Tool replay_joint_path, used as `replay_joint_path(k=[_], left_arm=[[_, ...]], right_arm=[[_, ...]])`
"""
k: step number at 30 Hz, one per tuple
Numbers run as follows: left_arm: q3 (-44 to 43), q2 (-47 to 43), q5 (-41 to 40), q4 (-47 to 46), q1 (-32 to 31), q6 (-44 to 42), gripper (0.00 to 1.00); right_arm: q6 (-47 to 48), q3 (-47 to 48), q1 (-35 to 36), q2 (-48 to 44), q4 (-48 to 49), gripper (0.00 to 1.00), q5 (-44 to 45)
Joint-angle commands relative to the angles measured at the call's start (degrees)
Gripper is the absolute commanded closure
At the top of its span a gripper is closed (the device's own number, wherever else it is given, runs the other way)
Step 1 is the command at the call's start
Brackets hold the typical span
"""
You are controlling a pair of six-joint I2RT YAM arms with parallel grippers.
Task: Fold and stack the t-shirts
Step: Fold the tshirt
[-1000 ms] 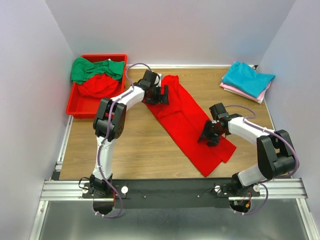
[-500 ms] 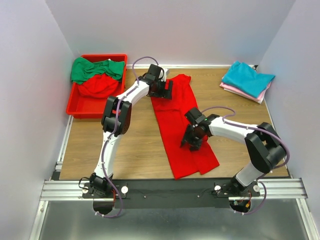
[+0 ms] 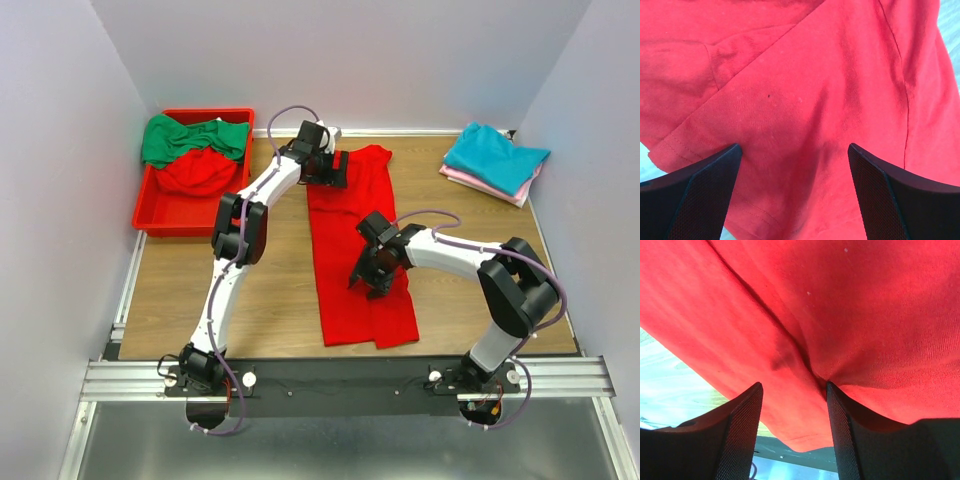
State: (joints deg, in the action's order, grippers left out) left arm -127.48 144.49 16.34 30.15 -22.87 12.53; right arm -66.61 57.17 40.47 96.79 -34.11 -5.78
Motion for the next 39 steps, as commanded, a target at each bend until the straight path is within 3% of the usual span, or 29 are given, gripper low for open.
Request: replay_joint_path(k=[1,9,17,20,25,26,29,35,39], left_arm=[[-2.2,3.6,2.7,1.3,0.9,1.1,0.05],[-3.2,1.6,2.7,-1.6,1.3,1.9,0.05],[-1.5,-11.7,-1.7,-3.7,1.3,2.2,0.05],[6.1,-20.8,-4.5,-4.1,0.9,2.6,0.05],[36.1,-42.2,-10.6,-9.0,-2.1,5.9,0.05],[46.0,-45.4,-12.0,-9.8,-3.9,8.4,0.05],[61.9,-58.3,-15.1,-11.9,-10.6,14.8,0.05],[80.6,-71.4,-20.5,-11.8,-24.1,33.0,0.05],[88.4,-81.0,-23.1,-11.2,-32.5,46.1,0.06]], right_arm=[[-1.7,1.2,0.5,-0.2,-1.7,0.38,2.4],[-0.5,2.5,0.6,-2.8,-3.5,0.34,3.9],[0.4,2.8,0.6,-12.9,-9.5,0.29,10.1],[0.0,-2.0,0.6,-17.6,-10.0,0.28,10.5],[0.5,-11.4,0.6,-23.7,-11.9,0.28,10.8],[0.5,-12.4,0.6,-24.9,-12.2,0.28,10.9],[1.3,-15.4,0.7,-28.9,-13.8,0.28,12.9],[2.3,-16.6,0.7,-32.7,-19.2,0.27,16.4],[3.0,-19.9,0.7,-34.3,-20.5,0.27,16.3]])
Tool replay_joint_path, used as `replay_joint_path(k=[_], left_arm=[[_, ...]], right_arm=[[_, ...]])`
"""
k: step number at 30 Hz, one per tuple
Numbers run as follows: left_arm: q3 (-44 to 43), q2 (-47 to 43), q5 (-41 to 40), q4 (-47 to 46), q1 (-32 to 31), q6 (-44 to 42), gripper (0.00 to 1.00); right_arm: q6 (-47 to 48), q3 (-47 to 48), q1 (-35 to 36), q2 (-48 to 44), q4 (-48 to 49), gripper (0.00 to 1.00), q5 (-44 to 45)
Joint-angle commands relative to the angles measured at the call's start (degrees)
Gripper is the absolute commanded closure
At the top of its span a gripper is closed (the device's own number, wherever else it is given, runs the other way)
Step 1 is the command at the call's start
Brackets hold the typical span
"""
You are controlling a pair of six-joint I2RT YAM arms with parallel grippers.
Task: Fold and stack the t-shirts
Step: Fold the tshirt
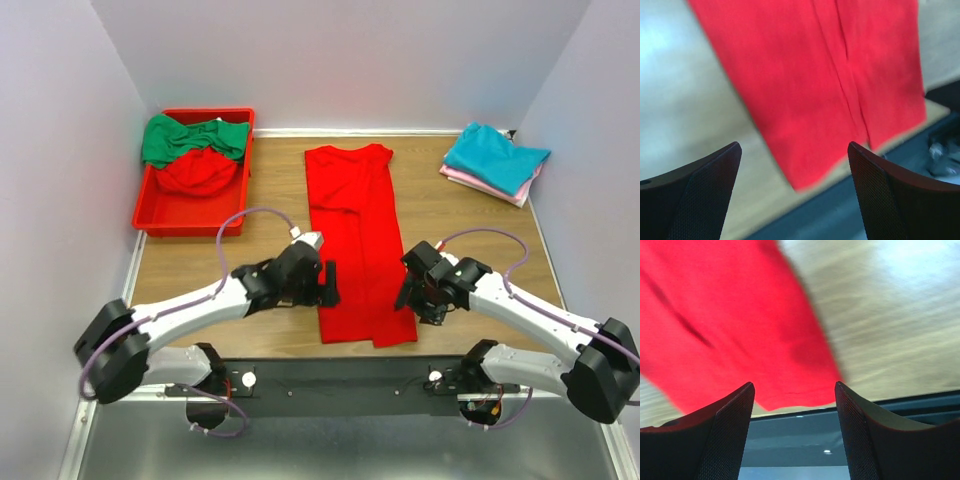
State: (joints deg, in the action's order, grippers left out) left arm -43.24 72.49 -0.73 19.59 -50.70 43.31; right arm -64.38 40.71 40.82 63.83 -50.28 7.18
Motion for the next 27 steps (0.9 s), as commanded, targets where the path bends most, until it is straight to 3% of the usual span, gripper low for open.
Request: replay_joint_path(k=[1,9,19,27], left_arm=[[5.4,-9.8,-6.5,-0.5,-6.1,19.5,0.06],[5.1,-6.8,-8.9,2.8,-18.4,28.7,0.06],[4.0,-6.6,-11.4,10.5,-20.2,32.4,0.08],[10.3,-8.1,-8.9,7.2,-20.1,33.5,0.11]], right_arm=[[0.7,-4.1,0.3,-1.7,-4.5,0.27,3.3],[0.0,-9.0,0.3,-7.9,-4.0,0.29,2.8],[2.0,-10.0,0.3,-7.4,-2.5,0.35,0.6],[3.6,-12.4,0.3,-5.8,0.7,0.37,-1.9]])
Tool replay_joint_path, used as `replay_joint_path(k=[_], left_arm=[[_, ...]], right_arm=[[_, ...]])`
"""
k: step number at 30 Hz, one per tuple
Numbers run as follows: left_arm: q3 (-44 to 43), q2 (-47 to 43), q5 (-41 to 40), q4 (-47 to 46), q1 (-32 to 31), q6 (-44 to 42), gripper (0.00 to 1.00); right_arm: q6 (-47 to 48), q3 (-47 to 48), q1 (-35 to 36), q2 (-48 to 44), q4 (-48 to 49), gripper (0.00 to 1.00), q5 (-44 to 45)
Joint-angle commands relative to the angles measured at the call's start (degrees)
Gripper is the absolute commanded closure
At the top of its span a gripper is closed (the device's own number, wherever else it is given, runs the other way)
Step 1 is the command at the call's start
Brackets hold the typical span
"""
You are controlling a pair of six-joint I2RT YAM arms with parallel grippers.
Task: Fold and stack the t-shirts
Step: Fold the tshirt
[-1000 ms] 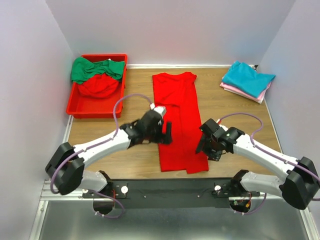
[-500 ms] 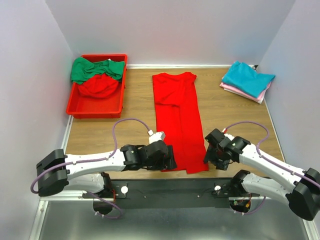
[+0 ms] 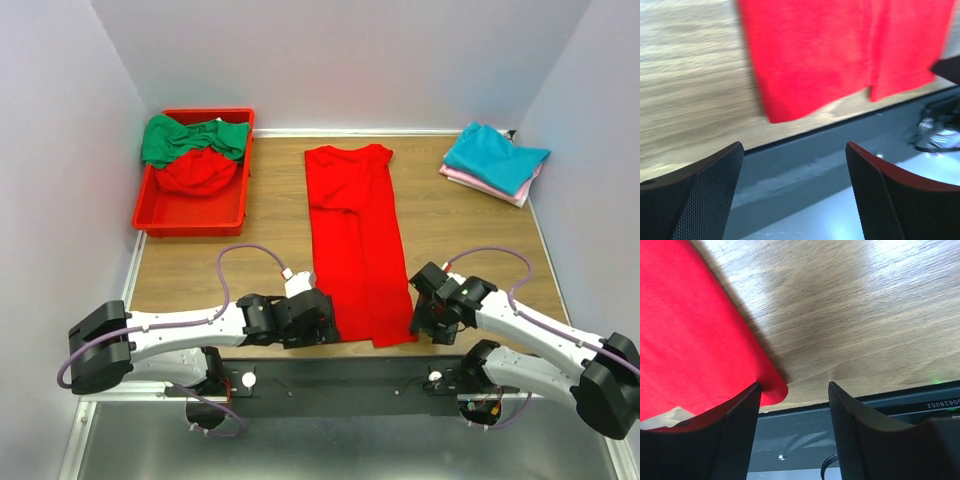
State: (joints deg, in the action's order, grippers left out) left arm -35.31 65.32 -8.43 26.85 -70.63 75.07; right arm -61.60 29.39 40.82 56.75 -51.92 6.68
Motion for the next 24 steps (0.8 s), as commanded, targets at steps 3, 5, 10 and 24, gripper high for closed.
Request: replay_joint_path(k=[3,5,10,24], left_arm=[[3.1,-2.1,-1.5,-0.8,-0.3,2.1,0.11],[3.1,-2.5,-1.8,-1.2,-0.2,2.2,0.11],[3.6,-2.8,-1.9,-1.4,0.6,1.4,0.13],[2.0,5.6,-1.2,-5.5,5.1,-5.4,0.35]], right_arm=[[1.2,-0.6,0.3,3.3,4.3,0.39,-2.0],[1.4,-0.2,0.3,4.2,5.1,0.39,-2.3],[1.8,0.0,0.3,5.0,5.6,0.47,-2.6],[-0.4,-3.9,0.3,2.2,5.7,0.88,-4.4]])
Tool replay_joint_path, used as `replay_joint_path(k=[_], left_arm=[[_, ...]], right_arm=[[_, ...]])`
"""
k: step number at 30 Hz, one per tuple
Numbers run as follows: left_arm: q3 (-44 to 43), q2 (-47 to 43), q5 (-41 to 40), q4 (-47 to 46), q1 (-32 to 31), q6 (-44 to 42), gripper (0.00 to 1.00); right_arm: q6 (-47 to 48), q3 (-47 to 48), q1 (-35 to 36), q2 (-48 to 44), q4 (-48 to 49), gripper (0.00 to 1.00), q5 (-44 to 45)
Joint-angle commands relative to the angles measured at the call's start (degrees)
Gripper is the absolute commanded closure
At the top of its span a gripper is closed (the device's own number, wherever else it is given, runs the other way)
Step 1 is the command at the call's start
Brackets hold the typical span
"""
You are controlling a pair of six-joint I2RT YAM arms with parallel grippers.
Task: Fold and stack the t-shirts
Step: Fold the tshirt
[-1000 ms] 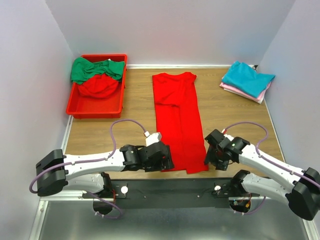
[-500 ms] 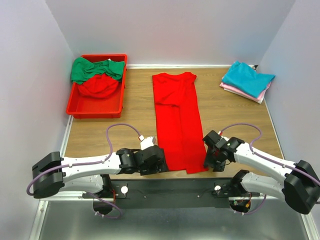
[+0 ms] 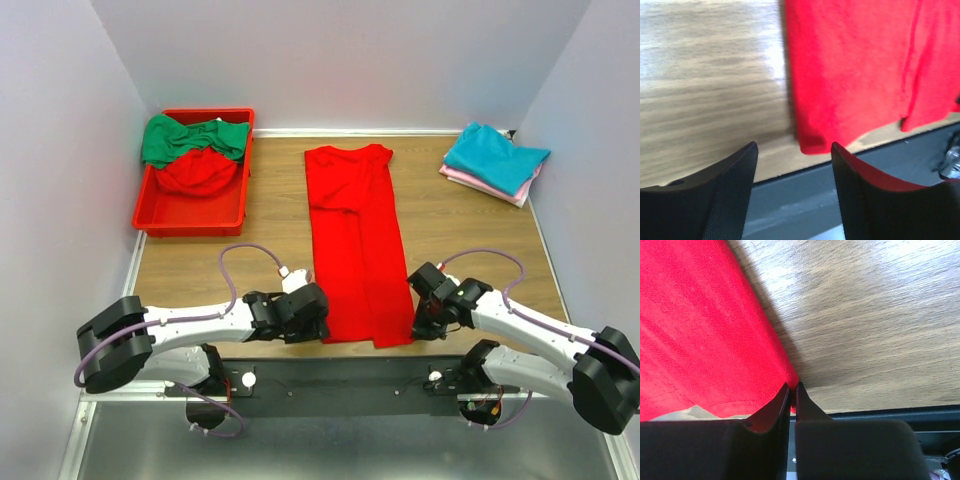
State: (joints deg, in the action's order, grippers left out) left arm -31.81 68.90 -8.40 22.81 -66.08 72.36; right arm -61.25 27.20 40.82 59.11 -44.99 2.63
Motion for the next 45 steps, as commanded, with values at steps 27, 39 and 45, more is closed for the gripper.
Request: replay_joint_path(k=[27,39,45], left_arm=[[4.7,0.5,6.3,-10.9,0.6,-3.4,0.96],[-0.7,7.1,6.1,-10.9,0.8,-8.2,0.99],[-3.0,1.4,3.7,-2.4,0.9,-5.1,0.74]], right_arm=[[2.0,6.1,0.3,3.7,-1.2,0.98,0.9],[2.8,8.5,0.3,6.7,-1.1,0.98,1.6],[2.5,8.4,0.3,6.7,-1.1,0.98,1.6]])
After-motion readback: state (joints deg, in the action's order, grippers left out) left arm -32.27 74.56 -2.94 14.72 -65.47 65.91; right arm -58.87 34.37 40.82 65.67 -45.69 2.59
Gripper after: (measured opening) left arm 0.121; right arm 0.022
